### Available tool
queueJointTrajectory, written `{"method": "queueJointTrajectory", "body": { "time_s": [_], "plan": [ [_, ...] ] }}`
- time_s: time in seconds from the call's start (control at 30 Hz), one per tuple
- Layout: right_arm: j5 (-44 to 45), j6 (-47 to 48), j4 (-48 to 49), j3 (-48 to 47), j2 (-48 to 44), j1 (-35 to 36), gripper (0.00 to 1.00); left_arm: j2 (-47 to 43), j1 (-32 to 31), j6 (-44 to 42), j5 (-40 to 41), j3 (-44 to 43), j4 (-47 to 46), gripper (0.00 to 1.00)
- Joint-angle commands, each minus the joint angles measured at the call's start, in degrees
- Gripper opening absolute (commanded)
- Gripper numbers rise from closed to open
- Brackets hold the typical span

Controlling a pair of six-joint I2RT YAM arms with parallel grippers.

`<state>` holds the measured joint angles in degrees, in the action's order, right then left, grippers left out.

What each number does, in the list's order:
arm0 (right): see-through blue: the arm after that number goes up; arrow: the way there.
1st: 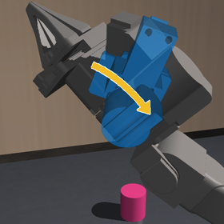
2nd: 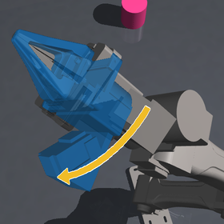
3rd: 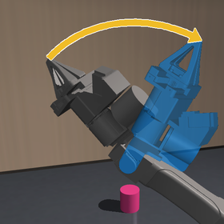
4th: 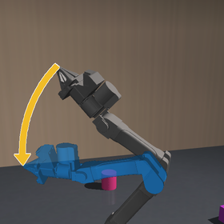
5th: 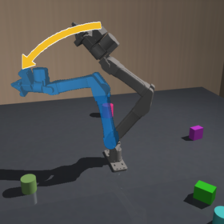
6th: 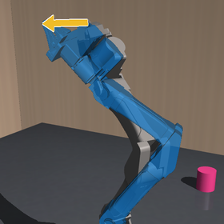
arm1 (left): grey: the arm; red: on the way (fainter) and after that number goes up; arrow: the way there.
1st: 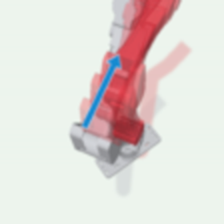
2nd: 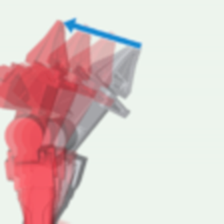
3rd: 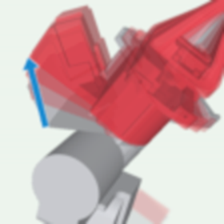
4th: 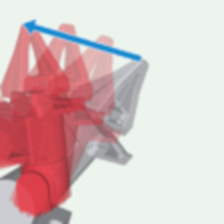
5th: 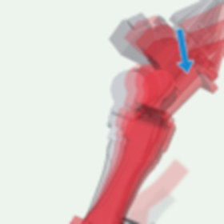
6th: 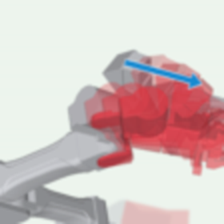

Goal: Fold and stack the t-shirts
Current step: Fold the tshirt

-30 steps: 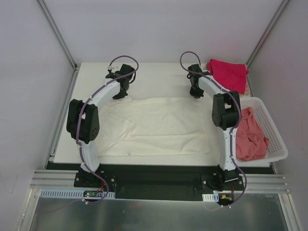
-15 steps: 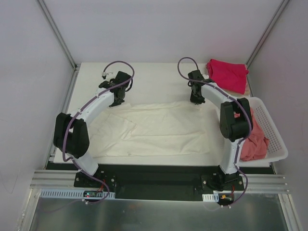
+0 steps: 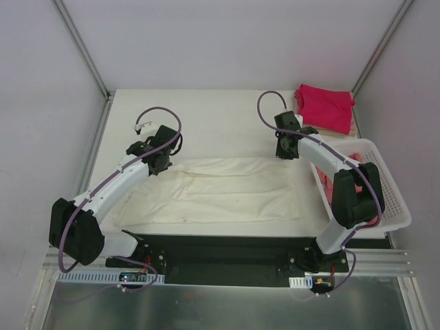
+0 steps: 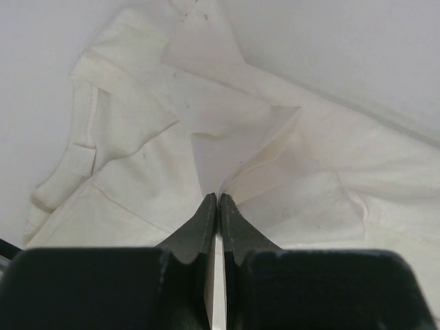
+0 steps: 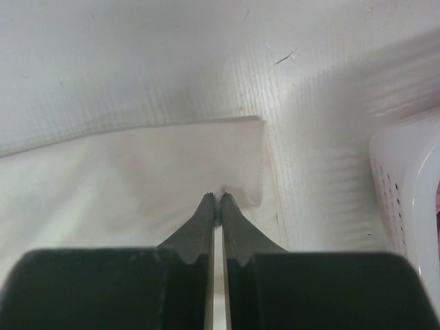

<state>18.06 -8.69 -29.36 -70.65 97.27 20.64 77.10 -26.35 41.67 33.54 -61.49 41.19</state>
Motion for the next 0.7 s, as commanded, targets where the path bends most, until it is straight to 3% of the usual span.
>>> {"method": "queueJointTrajectory", "body": {
  "time_s": [0.0,0.4,0.67],
  "plan": [
    [-1.9,1.7,0.0,2.0,-5.9,1.8,0.01,-6.7,-1.0,5.9,1.2,4.3,3.1,0.00],
    [1.1,2.1,-3.4,4.8,-9.8,2.6,0.01,-17.3,-5.1,14.8,-2.0,12.1,6.3,0.00],
    [3.1,1.9,-5.8,4.9,-8.2,2.5,0.06,-18.2,-9.3,21.4,-4.4,18.8,9.5,0.00]
  ]
}}
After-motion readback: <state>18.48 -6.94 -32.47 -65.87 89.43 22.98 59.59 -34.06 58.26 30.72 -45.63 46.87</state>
